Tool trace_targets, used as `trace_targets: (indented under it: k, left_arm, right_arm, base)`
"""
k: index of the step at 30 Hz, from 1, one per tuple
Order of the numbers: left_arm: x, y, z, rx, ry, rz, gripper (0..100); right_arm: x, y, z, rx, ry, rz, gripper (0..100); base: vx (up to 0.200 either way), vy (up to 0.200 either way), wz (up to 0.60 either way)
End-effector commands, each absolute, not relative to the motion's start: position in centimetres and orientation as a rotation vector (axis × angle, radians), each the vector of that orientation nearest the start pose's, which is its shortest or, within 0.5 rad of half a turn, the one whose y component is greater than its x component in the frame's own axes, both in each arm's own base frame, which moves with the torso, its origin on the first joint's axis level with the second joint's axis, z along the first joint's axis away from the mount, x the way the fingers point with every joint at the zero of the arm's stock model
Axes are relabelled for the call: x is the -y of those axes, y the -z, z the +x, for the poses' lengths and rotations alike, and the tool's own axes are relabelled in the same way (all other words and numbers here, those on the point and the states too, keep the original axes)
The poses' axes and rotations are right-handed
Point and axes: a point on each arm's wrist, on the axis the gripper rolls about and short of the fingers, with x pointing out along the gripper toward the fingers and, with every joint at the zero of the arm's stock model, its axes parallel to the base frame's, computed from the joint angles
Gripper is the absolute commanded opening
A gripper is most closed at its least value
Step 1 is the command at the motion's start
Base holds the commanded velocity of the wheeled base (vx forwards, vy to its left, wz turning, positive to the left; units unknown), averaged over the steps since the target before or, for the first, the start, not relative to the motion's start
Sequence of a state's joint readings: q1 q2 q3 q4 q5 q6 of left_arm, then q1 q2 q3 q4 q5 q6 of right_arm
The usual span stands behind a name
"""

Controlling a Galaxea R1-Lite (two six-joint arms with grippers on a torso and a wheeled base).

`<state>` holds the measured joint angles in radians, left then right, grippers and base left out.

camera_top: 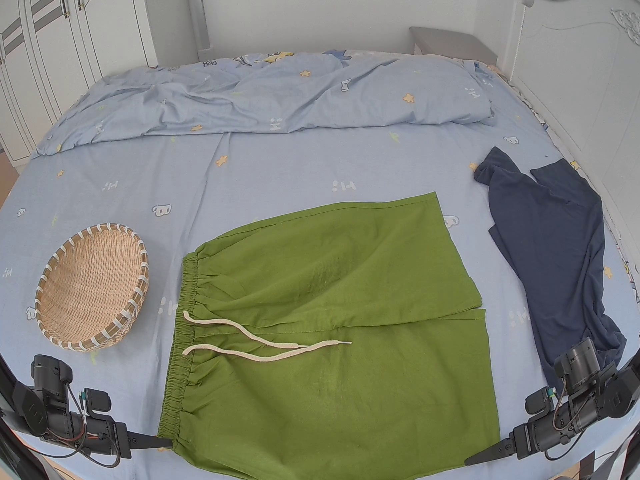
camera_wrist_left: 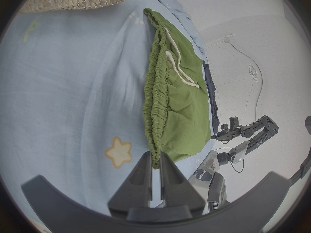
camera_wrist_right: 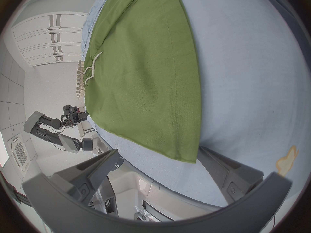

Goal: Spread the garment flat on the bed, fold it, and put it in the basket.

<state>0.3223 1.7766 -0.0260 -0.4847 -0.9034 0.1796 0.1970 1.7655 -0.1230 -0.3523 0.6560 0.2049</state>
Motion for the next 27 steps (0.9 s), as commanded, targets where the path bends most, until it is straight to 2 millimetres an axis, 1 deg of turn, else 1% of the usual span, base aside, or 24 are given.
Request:
trace_targets:
  k: [1, 15, 16, 27]
  left_arm:
    - [-2.52, -1.85, 13.13, -0.990, 0.587, -0.579, 0]
    - [-2.52, -1.85, 13.13, -0.990, 0.587, -0.579, 0]
    - [-2.52, -1.85, 13.13, -0.990, 0.587, -0.579, 0]
    - [-2.64, -1.89, 13.17, -0.983, 0.581, -0.579, 0]
  right_arm:
    - [-4.32, -2.01, 14.57, -1.366, -0.598, 0.468, 100]
    - [-4.22, -2.01, 14.75, -1.363, -0.592, 0.477, 100]
    - [-4.20, -2.01, 14.75, -1.363, -0.589, 0.480, 0]
    - [-4.10, -1.98, 14.51, -1.376, -0.570, 0.501, 0]
  base:
    - [0.000, 0.000, 0.00]
    - [0.000, 0.000, 0.00]
    - [0.000, 0.000, 0.00]
    - [0.000, 0.000, 0.00]
